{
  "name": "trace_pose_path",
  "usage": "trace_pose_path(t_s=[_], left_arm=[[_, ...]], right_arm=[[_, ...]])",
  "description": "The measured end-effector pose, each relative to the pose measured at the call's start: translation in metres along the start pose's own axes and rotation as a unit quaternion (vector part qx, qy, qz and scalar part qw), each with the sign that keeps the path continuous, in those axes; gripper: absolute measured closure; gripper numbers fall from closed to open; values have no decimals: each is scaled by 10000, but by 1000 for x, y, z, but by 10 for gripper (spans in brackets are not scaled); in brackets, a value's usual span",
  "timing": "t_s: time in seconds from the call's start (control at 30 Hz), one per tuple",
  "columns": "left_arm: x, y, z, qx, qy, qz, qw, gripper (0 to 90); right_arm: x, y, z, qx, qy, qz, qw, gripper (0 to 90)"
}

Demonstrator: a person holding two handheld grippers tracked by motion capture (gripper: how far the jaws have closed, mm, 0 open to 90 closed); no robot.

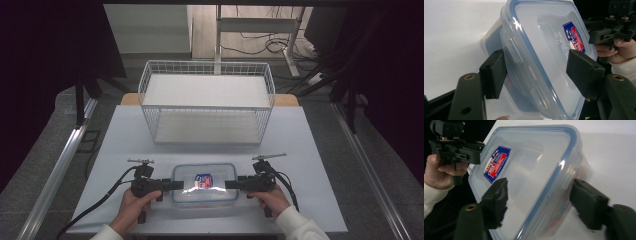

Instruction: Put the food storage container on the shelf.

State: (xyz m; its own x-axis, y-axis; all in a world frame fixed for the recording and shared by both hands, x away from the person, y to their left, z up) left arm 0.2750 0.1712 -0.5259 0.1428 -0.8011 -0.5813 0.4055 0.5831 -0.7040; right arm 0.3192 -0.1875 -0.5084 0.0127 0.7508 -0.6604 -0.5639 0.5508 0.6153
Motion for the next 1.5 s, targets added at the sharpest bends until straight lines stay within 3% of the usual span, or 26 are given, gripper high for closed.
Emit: trace_pose_path(t_s=[0.23, 0.47, 1.1, 1.27, 1.5], left_arm=[[-4, -6, -4, 1, -114, 38, 9999, 398], [-10, -17, -11, 66, -265, 119, 9996, 438], [-18, -25, -13, 180, -288, 147, 9993, 466], [-19, -33, -10, 360, -332, 273, 9984, 469], [-20, -33, -6, 408, -334, 274, 9982, 470]], right_arm=[[-8, 4, -5, 414, -113, 74, 9991, 433], [-15, 13, -12, 583, -248, 46, 9980, 484], [-20, 23, -14, 619, -323, -14, 9976, 498], [-24, 24, -13, 586, -403, -7, 9975, 493], [-26, 24, -11, 566, -430, -16, 9975, 493]])
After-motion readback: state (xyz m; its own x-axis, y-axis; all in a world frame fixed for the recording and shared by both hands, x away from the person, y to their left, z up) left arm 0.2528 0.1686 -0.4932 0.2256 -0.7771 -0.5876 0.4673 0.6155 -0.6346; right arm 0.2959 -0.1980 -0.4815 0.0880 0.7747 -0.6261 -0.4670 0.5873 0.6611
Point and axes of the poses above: each handheld gripper's, and its own axes: x roughly forward along the jaws, z roughly out of its top, y roughly to its left, the point moved 1 cm from there along x, roughly forward along the jaws, and after that the axes turned 10 degrees about y, right-handed, at the moved point
